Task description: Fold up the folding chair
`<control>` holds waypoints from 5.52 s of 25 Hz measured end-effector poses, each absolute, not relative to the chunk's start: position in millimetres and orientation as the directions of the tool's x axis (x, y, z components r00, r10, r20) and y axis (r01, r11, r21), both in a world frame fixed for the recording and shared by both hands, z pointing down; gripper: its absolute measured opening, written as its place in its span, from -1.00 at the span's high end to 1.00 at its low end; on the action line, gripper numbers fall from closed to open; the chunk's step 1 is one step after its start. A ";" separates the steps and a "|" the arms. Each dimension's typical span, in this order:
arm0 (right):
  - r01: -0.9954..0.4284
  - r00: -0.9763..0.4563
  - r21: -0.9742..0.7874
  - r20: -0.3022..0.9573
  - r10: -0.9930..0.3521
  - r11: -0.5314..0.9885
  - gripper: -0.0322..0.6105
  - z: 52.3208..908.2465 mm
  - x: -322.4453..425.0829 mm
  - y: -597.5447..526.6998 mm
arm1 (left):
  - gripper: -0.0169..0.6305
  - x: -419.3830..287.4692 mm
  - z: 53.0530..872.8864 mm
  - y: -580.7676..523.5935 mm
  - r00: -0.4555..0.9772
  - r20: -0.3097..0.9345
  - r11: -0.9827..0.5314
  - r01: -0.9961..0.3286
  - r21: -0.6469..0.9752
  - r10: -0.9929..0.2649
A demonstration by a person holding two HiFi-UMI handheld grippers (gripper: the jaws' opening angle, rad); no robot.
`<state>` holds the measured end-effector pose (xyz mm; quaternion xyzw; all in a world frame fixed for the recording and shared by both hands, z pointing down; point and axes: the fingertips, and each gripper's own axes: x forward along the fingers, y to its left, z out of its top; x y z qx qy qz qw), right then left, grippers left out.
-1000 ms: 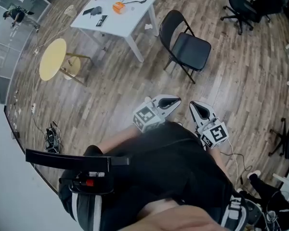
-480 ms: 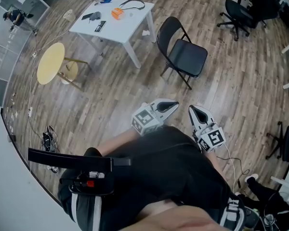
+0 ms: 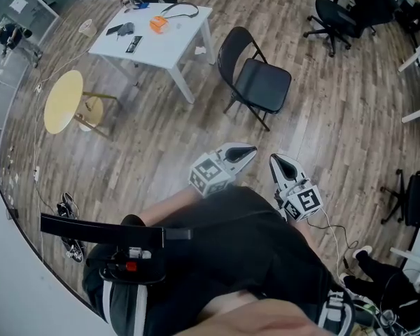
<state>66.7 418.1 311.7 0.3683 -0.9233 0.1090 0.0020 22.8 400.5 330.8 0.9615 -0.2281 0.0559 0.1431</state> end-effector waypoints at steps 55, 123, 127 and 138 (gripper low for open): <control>-0.796 -0.598 -0.193 0.098 -0.796 0.574 0.87 335.8 89.2 133.8 | 0.93 10.5 343.2 119.6 0.917 0.186 -0.890 -0.390 0.234 -0.353; -0.600 -0.570 -0.794 0.512 -0.643 -0.101 0.09 887.3 285.2 -89.8 | 0.19 -139.8 666.9 -241.6 0.435 0.849 -0.506 -0.827 0.245 -0.299; -0.549 -0.628 -0.826 0.510 -0.588 -0.129 0.01 951.8 298.8 -76.1 | 0.19 -142.4 697.8 -233.5 0.391 0.888 -0.538 -0.815 0.214 -0.240; -0.493 -0.746 -0.858 0.502 -0.438 -0.144 -0.14 1059.6 296.6 -93.6 | 0.19 -129.1 726.6 -233.2 0.425 0.891 -0.447 -0.835 0.320 -0.156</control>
